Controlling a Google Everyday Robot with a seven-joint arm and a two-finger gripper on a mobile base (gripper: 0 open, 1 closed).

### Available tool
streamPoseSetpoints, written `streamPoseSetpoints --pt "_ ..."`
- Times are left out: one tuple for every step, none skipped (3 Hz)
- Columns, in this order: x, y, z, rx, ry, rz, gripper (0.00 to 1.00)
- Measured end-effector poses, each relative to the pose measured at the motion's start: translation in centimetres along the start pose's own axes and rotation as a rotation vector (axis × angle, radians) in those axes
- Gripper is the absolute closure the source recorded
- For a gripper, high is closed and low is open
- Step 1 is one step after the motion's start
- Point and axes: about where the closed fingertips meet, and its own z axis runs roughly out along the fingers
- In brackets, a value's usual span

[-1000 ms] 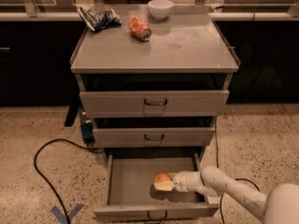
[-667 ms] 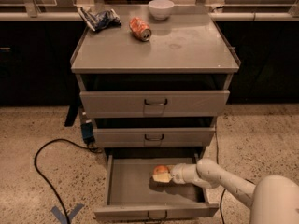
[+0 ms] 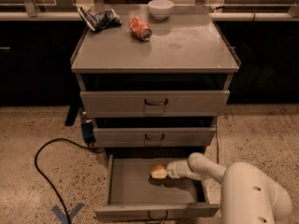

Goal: Place orange into bottom drawer

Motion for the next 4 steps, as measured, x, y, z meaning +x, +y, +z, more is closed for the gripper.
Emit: streamPoseSetpoints --pt "2.6 -1.4 2.3 -0.003 0.061 0.073 1.00" --pt "5.1 -1.9 3.9 -0.019 0.096 0.135 1.00" --pt "7.3 -2.0 4.9 -0.031 0.119 0.184 1.00" --pt "7.5 -2.0 5.0 -0.032 0.121 0.188 1.00"
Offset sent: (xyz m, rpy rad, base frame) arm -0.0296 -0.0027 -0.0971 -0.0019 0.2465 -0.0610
